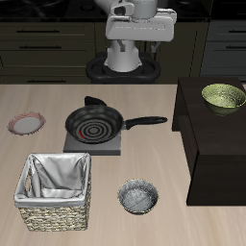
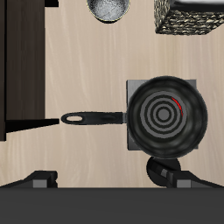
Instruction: Place the green bowl in the basket
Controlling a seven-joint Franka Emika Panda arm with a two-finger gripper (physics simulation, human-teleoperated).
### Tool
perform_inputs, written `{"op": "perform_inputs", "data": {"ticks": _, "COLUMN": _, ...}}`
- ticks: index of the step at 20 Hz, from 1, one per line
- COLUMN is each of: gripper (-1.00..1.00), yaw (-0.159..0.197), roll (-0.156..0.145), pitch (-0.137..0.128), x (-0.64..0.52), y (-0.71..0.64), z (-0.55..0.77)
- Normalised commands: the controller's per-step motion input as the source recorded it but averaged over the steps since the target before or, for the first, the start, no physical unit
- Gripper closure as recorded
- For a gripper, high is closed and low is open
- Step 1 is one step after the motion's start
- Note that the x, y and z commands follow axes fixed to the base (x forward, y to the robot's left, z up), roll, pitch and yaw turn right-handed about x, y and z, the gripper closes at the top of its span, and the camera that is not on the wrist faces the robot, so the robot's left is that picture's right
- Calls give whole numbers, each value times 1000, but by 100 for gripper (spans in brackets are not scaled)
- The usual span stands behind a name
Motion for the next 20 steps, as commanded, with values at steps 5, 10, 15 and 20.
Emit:
{"op": "perform_inputs", "data": {"ticks": 5, "gripper": -100, "yaw": 14, "roll": 39, "pitch": -7, "x": 41, "y": 326, "z": 95}}
{"op": "perform_inputs", "data": {"ticks": 10, "gripper": -100, "yaw": 13, "roll": 15, "pitch": -30, "x": 53, "y": 236, "z": 141}}
{"op": "perform_inputs", "data": {"ticks": 15, "gripper": -100, "yaw": -3, "roll": 10, "pitch": 2, "x": 122, "y": 223, "z": 112}}
{"op": "perform_inputs", "data": {"ticks": 20, "gripper": -100, "yaw": 2, "roll": 22, "pitch": -10, "x": 154, "y": 252, "z": 92}}
